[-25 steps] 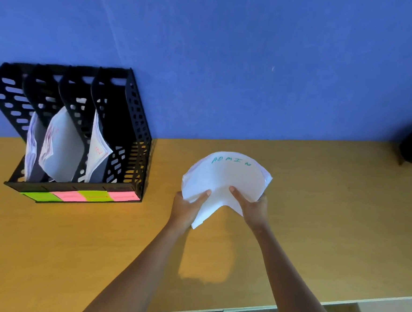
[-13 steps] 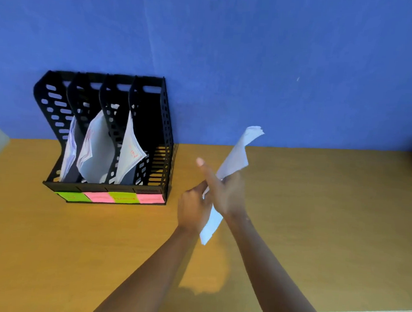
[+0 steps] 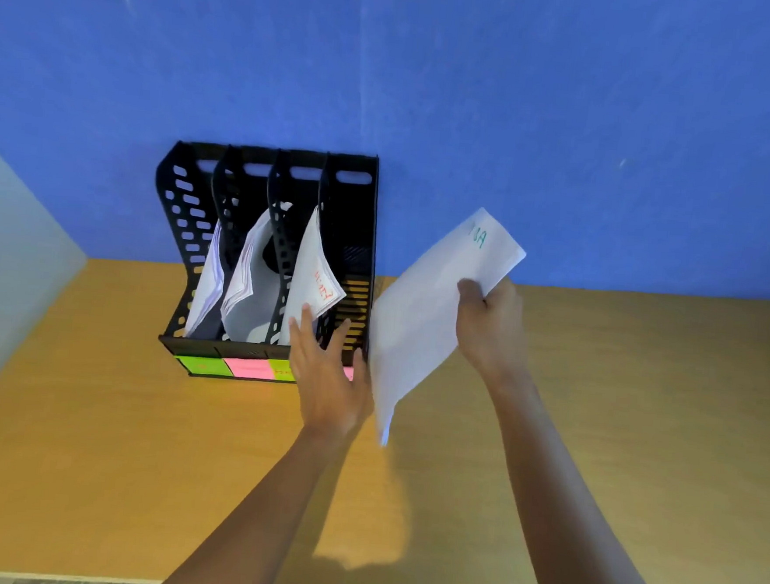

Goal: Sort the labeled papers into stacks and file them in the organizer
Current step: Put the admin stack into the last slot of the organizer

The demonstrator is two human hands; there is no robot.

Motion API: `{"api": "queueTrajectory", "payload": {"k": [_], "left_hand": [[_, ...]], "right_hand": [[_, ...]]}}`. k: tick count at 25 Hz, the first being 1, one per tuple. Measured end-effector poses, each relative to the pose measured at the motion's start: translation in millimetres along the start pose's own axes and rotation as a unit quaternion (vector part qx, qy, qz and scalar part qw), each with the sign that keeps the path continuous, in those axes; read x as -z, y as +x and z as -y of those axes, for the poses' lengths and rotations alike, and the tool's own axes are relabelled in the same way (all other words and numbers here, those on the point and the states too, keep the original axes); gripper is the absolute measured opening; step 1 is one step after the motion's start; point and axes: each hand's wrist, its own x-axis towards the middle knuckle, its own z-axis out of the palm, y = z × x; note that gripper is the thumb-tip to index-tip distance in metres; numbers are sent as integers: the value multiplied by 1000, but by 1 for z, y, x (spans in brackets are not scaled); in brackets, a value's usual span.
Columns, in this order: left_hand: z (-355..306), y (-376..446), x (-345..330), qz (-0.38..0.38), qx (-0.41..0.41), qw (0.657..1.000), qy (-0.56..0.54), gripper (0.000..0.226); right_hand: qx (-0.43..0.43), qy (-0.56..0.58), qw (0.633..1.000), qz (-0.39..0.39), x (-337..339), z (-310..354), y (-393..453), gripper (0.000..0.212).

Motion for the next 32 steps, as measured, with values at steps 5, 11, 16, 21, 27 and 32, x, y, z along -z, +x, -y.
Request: {"api": "queueTrajectory", "payload": {"k": [5, 11, 16, 21, 27, 32], "left_hand": [[23, 15, 7, 81, 62, 994, 43, 70], [32, 25, 17, 90, 93, 991, -44, 81], [43, 24, 21, 98, 109, 986, -76, 88], [45, 23, 20, 114, 103, 986, -71, 95], [48, 23, 20, 122, 101, 986, -56, 98], [48, 21, 18, 115, 92, 988, -56, 97]], "right_hand": [[49, 14, 997, 50, -6, 32, -5, 20], [59, 4, 995, 81, -35, 59, 7, 13], [98, 26, 992, 71, -55, 75, 21, 14], [142, -38, 988, 55, -80, 90, 34, 24], [160, -106, 981, 23, -68, 102, 34, 42], [126, -113, 985, 21, -64, 102, 29, 45]]}}
